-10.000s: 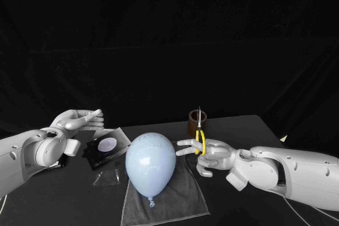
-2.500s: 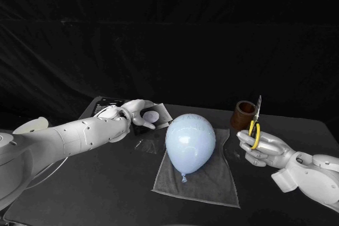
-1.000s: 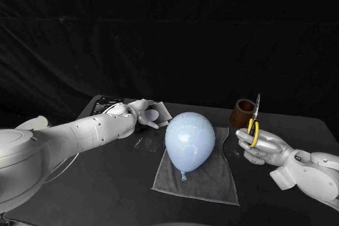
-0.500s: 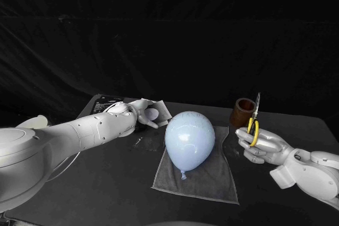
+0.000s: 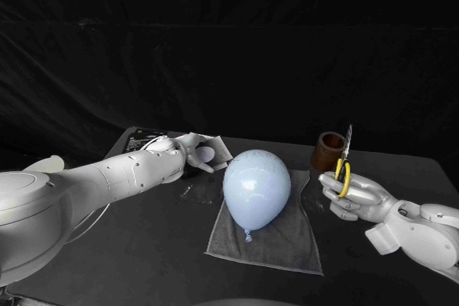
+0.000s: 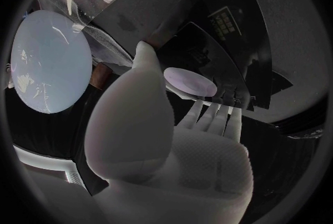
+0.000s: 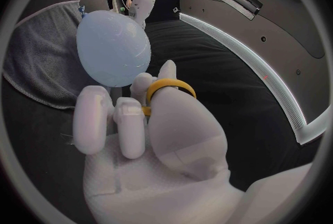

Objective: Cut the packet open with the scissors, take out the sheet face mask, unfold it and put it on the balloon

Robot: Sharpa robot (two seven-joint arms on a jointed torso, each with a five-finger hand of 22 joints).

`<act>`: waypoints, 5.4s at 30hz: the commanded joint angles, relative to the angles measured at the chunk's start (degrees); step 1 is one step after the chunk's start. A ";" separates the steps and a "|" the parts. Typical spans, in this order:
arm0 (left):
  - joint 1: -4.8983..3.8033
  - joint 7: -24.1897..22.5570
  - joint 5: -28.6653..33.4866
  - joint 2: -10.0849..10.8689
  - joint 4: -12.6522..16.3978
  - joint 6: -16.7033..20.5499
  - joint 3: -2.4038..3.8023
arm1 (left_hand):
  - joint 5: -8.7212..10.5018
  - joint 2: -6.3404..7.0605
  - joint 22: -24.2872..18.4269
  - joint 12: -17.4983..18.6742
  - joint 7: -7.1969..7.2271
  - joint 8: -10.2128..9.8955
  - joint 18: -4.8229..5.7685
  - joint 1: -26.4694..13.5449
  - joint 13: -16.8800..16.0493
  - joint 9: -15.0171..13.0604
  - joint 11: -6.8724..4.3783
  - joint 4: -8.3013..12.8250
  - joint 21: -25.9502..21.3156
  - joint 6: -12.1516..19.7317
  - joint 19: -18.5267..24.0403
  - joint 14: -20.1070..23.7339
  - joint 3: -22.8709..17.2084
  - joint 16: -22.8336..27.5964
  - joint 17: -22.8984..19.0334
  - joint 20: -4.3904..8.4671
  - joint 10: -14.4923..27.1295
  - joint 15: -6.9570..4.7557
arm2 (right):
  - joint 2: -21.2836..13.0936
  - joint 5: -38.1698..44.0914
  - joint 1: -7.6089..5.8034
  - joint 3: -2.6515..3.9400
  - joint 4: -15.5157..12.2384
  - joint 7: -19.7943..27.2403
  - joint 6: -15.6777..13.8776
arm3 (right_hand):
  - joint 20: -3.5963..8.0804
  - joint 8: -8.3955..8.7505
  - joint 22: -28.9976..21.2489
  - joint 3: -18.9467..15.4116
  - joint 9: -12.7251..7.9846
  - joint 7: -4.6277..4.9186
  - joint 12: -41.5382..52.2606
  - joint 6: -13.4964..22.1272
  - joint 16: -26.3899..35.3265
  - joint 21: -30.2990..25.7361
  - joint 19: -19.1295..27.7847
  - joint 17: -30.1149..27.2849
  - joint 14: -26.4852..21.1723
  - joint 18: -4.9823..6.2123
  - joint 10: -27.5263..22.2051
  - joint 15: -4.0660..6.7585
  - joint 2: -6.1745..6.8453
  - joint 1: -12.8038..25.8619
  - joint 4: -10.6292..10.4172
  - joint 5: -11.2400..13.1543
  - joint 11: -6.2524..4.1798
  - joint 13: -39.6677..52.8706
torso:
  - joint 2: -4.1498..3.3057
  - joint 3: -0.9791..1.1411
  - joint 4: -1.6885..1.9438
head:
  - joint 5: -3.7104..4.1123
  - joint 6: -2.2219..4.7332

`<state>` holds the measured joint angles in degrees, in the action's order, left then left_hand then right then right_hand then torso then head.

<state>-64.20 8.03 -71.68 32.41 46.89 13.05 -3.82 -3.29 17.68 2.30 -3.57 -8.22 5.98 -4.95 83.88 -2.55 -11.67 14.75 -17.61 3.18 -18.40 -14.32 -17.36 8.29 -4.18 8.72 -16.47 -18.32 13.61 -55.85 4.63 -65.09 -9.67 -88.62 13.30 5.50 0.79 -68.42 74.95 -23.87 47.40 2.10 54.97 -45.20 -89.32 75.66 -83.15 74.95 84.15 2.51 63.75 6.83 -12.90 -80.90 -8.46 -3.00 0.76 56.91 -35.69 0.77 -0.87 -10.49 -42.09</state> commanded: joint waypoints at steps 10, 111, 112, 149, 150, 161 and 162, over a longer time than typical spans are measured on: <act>0.47 1.70 0.74 0.22 0.03 -2.11 -0.26 | 0.46 -8.69 0.52 -1.38 -7.29 4.15 -2.89 2.49 -0.36 -3.99 -1.22 0.55 1.16 -9.17 -2.59 -6.39 -11.96 -1.71 1.76 -0.18 -11.14 -1.12 | -0.06 0.51 -0.02 0.06 -0.12 0.53 0.38 | 0.26 -7.63 3.29 -0.41 14.41 -3.25 34.49 -9.52 -0.28 0.01 -0.25 13.62 5.54 1.07 25.59 0.71 -0.53 0.04 -0.02 0.13 -5.38 32.12 | 0.00 -0.02 0.00 | -0.15 -0.03; -4.21 -14.74 14.37 9.05 16.77 13.64 2.47 | 0.53 -9.72 2.00 0.05 -1.29 14.92 -5.28 6.85 -0.98 -8.39 -5.35 5.50 7.60 -37.57 -20.30 -32.61 -42.78 -4.76 4.04 -0.18 -43.80 -4.47 | 0.59 1.78 -1.39 0.08 0.46 0.17 -1.80 | 0.36 -6.32 3.03 -0.45 13.10 -3.35 34.11 -7.68 -0.15 -0.37 -0.01 13.21 5.45 1.17 25.16 0.81 -1.53 -0.75 0.70 0.13 -5.48 31.50 | 0.14 0.06 0.01 | 1.73 3.56; -4.63 -14.64 14.62 9.13 17.34 13.46 2.49 | 0.53 -9.72 2.00 0.05 -1.29 14.92 -5.28 6.85 -0.98 -8.39 -5.35 5.50 7.60 -37.57 -20.30 -32.61 -42.78 -4.76 4.04 -0.18 -43.80 -4.47 | 0.71 1.80 -1.80 0.08 0.58 0.14 -2.09 | 0.37 -5.83 2.99 -0.48 12.56 -3.34 34.04 -6.99 -0.15 -0.43 0.03 13.21 5.44 1.18 25.07 0.81 -1.73 -0.83 0.77 0.13 -5.47 31.38 | 0.15 0.07 0.00 | 1.86 3.76; -12.46 -10.84 20.57 3.64 27.42 7.94 2.65 | 0.53 -9.44 1.87 0.07 -1.45 15.12 -5.04 5.75 -0.98 -8.70 -5.43 6.39 7.54 -37.42 -20.28 -32.72 -44.30 -4.35 3.84 -0.24 -43.88 -4.52 | 8.72 -0.36 -12.44 0.10 6.16 -2.29 -17.09 | -6.28 49.06 8.01 -0.48 -16.72 7.21 35.03 1.96 -0.63 5.42 -2.50 14.86 5.81 -0.19 26.25 -6.79 -3.63 -4.69 3.81 0.18 3.59 33.09 | 0.20 0.13 -0.20 | 9.14 9.55; -12.48 -10.80 20.76 3.60 27.61 7.83 2.65 | 0.53 -9.44 1.87 0.07 -1.45 15.12 -5.04 5.75 -0.98 -8.70 -5.43 6.39 7.54 -37.42 -20.28 -32.72 -44.30 -4.35 3.84 -0.24 -43.88 -4.52 | 8.86 -0.36 -12.53 0.10 6.31 -2.25 -17.46 | -6.45 49.71 8.14 -0.45 -17.04 7.39 35.03 2.12 -0.66 5.59 -2.56 14.97 5.84 -0.22 26.25 -6.95 -3.58 -4.74 4.06 0.18 3.77 33.09 | 0.20 0.11 -0.20 | 9.24 9.55; -12.54 -10.61 22.68 3.47 29.34 7.06 2.68 | 0.53 -9.38 1.82 0.08 -1.61 15.15 -4.92 5.39 -0.97 -8.78 -5.44 6.73 7.48 -37.30 -20.21 -32.65 -44.79 -4.16 3.75 -0.26 -43.78 -4.50 | 10.38 1.75 -12.96 0.12 7.73 -2.10 -19.48 | -6.92 51.42 8.78 -0.36 -17.83 7.87 35.03 2.70 -0.68 6.41 -2.91 15.05 5.85 -0.41 26.25 -7.37 -3.52 -4.82 4.85 0.18 4.22 33.09 | 0.16 0.07 -0.12 | 10.50 9.58; -12.54 -10.60 22.87 3.49 29.51 7.01 2.68 | 0.53 -9.38 1.82 0.08 -1.61 15.15 -4.92 5.39 -0.97 -8.78 -5.44 6.73 7.48 -37.30 -20.21 -32.65 -44.79 -4.16 3.75 -0.26 -43.78 -4.50 | 10.48 1.95 -12.97 0.12 7.78 -2.09 -19.58 | -6.98 51.63 8.83 -0.36 -17.91 7.93 35.03 2.79 -0.68 6.47 -2.93 15.05 5.85 -0.42 26.25 -7.43 -3.50 -4.82 4.95 0.19 4.27 33.09 | 0.17 0.05 -0.13 | 10.52 9.58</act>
<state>-76.59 -2.60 -50.43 35.97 76.05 21.24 -1.24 -2.38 8.32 4.17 -3.77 -9.53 20.76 -9.20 89.54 -3.60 -20.35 9.21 -10.73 10.85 -55.65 -34.73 -49.88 -36.16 -8.54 12.56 -16.49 -61.86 9.11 -45.51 5.12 -77.96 -9.61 -80.91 10.93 -12.63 -5.78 -17.02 74.90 -24.32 29.53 9.11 54.97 -42.93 -89.75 81.77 -84.00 74.90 84.01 2.57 65.19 -0.23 -16.36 -85.28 -3.86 -3.00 2.27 63.88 -35.50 0.85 -1.02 -0.15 -32.48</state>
